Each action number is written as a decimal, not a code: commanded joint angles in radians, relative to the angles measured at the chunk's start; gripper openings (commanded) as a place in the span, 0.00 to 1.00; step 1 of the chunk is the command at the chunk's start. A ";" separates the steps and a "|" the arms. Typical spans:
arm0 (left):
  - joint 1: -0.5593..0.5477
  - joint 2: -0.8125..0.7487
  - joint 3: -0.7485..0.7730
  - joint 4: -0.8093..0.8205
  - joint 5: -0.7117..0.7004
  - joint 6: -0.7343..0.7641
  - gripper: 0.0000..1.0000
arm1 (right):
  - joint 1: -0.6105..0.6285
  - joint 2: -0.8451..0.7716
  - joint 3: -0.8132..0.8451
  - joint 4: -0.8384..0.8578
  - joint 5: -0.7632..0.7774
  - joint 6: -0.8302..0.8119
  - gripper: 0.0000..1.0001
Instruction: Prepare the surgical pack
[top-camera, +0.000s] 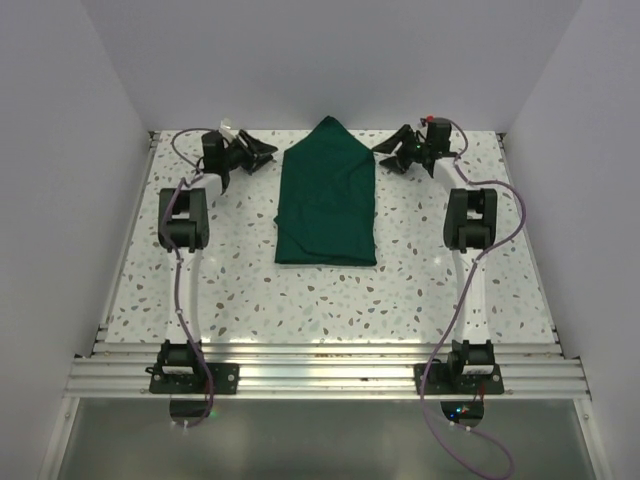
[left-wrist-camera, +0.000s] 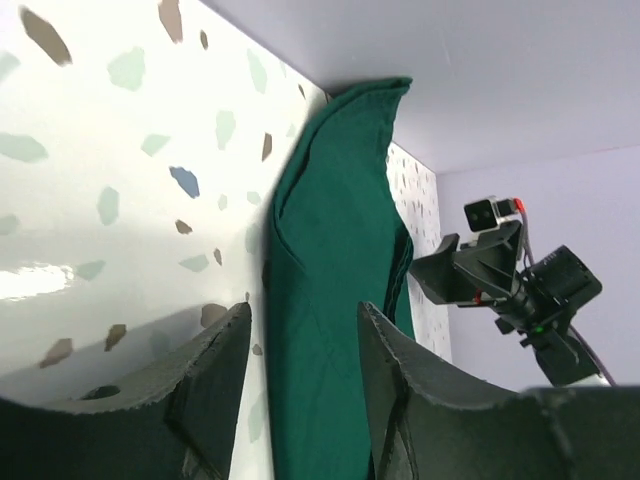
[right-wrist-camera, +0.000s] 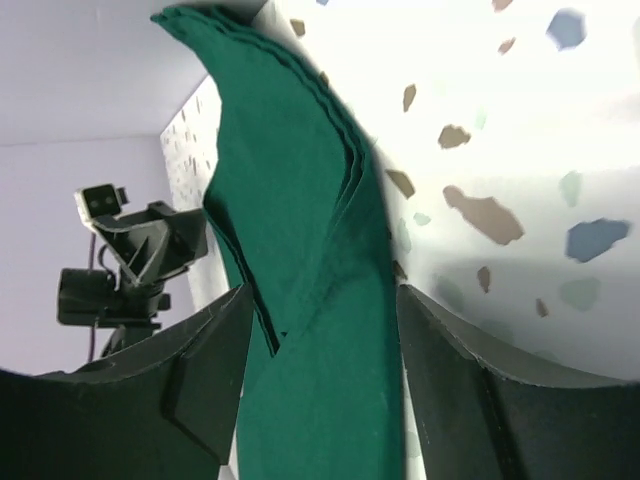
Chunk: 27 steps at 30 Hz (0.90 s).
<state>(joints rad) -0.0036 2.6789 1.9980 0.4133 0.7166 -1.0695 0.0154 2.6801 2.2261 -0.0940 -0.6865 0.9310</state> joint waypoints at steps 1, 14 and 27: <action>0.002 -0.062 0.008 0.025 -0.057 0.060 0.51 | -0.012 -0.046 0.082 -0.131 0.042 -0.129 0.63; -0.084 0.068 0.103 -0.027 -0.138 0.094 0.52 | 0.069 0.138 0.216 -0.135 0.096 -0.209 0.61; -0.079 0.061 0.203 -0.085 -0.149 0.049 0.06 | 0.084 0.184 0.362 -0.052 0.082 -0.040 0.11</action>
<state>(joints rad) -0.0929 2.7693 2.1498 0.3450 0.5873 -1.0279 0.0937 2.8742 2.5313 -0.1719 -0.6212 0.8375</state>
